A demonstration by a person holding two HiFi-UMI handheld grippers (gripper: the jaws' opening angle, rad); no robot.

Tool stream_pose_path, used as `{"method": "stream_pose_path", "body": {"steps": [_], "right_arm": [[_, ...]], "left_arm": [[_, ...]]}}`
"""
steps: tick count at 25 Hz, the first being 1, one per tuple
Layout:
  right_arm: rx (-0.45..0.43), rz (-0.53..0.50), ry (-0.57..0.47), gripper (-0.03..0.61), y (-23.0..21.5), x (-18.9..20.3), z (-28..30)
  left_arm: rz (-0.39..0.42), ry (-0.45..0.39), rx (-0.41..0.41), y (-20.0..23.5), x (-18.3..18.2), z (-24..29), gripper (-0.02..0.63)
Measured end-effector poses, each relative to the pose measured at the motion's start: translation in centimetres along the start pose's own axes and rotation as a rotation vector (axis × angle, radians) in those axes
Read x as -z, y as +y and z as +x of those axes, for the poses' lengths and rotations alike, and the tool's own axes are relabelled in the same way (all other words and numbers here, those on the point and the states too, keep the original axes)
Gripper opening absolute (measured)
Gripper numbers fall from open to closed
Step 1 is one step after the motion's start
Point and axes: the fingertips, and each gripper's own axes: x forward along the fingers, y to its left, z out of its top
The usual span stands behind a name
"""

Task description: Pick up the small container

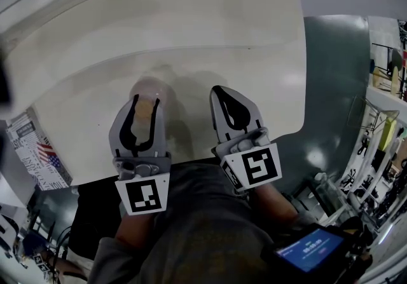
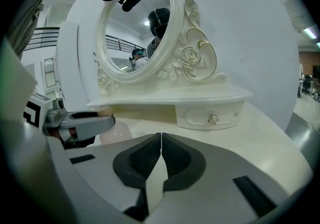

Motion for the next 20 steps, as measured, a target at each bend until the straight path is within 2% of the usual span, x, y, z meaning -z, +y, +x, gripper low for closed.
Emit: {"method": "stream_pose_path", "body": {"steps": [10, 20], "right_arm": [[0.005, -0.007, -0.049, 0.014, -0.4, -1.9, -1.0], [0.008, -0.038, -0.164, 0.014, -0.7, -7.0, -3.3]], "left_arm": [[0.009, -0.018, 0.013, -1.1, -2.2, -0.4, 0.144], [0.048, -0.075, 0.009, -2.0, -7.9, -2.0, 0.144]]}}
